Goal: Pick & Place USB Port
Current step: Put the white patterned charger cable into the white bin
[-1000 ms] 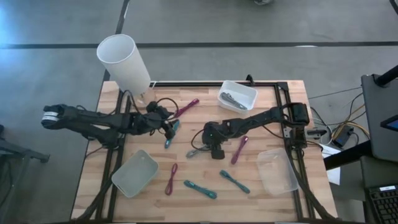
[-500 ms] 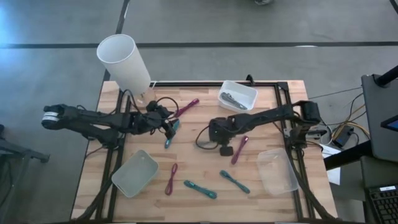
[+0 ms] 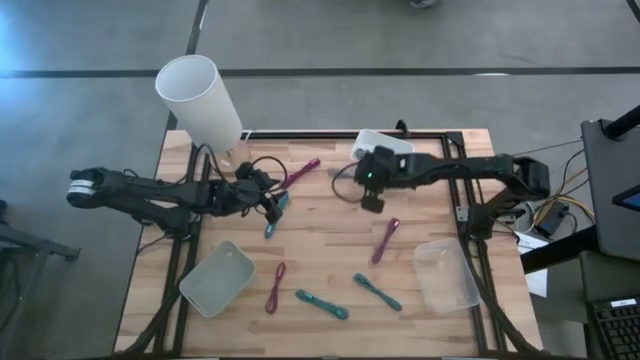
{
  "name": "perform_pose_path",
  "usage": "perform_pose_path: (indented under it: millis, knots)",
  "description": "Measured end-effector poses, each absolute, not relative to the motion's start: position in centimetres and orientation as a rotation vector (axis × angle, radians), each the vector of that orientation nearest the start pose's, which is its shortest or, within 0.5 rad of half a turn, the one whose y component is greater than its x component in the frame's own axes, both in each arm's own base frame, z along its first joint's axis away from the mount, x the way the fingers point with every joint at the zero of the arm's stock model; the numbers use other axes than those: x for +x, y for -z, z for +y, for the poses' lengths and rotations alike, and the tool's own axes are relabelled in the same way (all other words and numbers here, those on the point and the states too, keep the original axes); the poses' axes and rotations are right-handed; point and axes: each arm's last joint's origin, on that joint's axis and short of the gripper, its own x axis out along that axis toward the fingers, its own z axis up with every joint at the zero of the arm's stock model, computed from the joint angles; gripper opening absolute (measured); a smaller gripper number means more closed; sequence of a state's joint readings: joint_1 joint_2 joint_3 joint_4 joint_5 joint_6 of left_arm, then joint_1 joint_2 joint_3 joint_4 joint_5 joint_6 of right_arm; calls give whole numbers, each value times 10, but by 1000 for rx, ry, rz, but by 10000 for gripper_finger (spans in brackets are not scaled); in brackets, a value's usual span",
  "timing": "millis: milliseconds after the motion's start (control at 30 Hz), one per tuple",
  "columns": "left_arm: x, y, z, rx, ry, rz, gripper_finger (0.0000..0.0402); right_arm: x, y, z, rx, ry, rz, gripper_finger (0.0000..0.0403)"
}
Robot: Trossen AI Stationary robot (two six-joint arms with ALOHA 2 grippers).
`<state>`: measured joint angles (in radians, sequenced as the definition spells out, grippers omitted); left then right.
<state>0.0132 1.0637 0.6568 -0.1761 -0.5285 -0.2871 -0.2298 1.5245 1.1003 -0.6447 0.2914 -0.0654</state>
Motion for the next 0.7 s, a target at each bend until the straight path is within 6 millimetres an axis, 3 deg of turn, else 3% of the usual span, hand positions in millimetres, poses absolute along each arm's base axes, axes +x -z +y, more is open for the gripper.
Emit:
perform_pose_path:
  millis: [133, 367, 533, 700]
  knots:
    - [218, -240, 17, -121, -602, 492, 193, 275, -238, -101, 0, 545, 1087, 18]
    - [217, -240, 17, -120, -602, 494, 193, 249, -219, -137, 168, 724, 1122, 18]
    - [217, -240, 17, -118, -602, 495, 193, 235, -207, -148, 232, 789, 1150, 18]
    - [217, -240, 17, -118, -602, 495, 193, 232, -200, -155, 189, 780, 1136, 18]
